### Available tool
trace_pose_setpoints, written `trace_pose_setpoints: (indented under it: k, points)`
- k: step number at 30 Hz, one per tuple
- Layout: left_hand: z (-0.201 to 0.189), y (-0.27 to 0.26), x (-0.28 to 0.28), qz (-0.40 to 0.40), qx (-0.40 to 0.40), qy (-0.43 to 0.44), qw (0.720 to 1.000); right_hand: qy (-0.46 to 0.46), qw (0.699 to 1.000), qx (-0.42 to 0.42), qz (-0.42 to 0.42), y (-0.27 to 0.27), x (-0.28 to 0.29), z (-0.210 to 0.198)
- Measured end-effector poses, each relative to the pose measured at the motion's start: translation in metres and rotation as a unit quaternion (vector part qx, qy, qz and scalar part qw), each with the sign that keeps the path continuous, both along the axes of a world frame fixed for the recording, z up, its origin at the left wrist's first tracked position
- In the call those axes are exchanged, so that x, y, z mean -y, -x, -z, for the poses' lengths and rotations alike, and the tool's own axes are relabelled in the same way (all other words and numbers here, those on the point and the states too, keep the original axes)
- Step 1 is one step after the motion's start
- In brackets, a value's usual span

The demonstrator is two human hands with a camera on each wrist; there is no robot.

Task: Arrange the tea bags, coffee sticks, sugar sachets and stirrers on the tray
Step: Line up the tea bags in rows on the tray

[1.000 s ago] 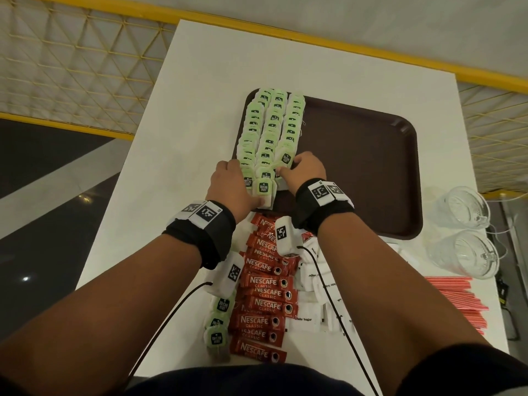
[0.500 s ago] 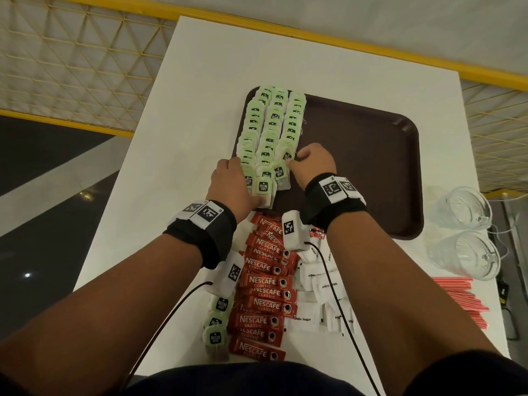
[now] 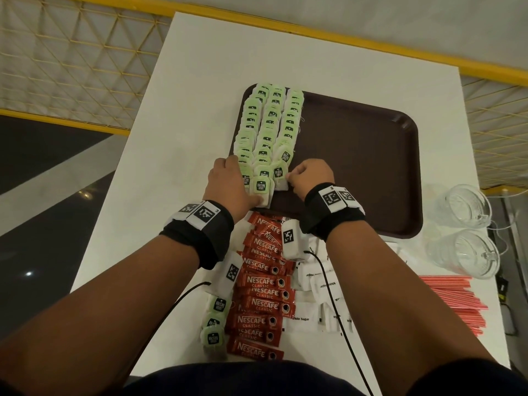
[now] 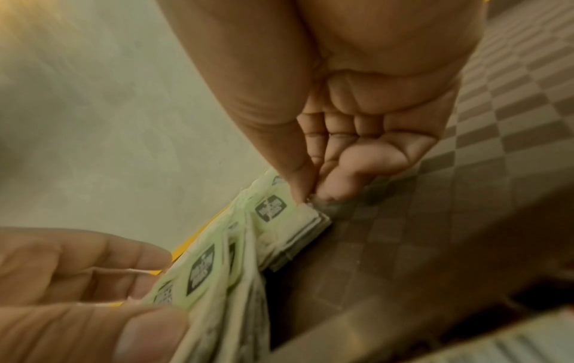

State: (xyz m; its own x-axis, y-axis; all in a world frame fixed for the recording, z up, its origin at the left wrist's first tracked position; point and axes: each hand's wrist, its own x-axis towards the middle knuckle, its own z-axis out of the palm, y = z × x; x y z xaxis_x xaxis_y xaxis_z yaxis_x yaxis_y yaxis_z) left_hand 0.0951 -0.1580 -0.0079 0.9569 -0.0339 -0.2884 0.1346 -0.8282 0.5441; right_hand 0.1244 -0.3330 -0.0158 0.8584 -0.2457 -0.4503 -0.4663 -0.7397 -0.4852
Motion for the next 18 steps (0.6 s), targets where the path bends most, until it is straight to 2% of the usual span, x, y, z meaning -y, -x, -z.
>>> trace_pose_setpoints:
  k: [6,11,18]
  points:
    - [0.0012,-0.0003,0.0004,0.001,-0.001,0.000,1.000,-0.049,0.998,0.032,0.036,-0.0005,-0.0013,-0.0028]
    - [0.0013,-0.0011,-0.0003,0.000,-0.005,-0.001,1.000,-0.069,0.997,0.018,0.014,-0.0037,-0.0051,-0.0059]
    - [0.0005,-0.0020,-0.0006,0.005,-0.005,-0.001,1.000,-0.090,0.993,-0.004,0.071,-0.0053,0.0044,0.0000]
